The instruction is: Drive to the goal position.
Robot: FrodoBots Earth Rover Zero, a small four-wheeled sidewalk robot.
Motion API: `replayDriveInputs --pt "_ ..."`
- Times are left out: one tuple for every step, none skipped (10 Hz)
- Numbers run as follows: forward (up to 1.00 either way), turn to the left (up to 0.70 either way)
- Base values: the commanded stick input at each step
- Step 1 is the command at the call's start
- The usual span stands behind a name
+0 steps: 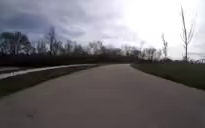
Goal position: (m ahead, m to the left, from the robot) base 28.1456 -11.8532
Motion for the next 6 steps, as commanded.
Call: replayDriveInputs --pt "1.0 -0.02" --pt "1.0 -0.02" --pt "1.0 -0.02" --pt "1.0 -0.01" --pt "1.0 -0.01" --pt "1.0 -0.01"
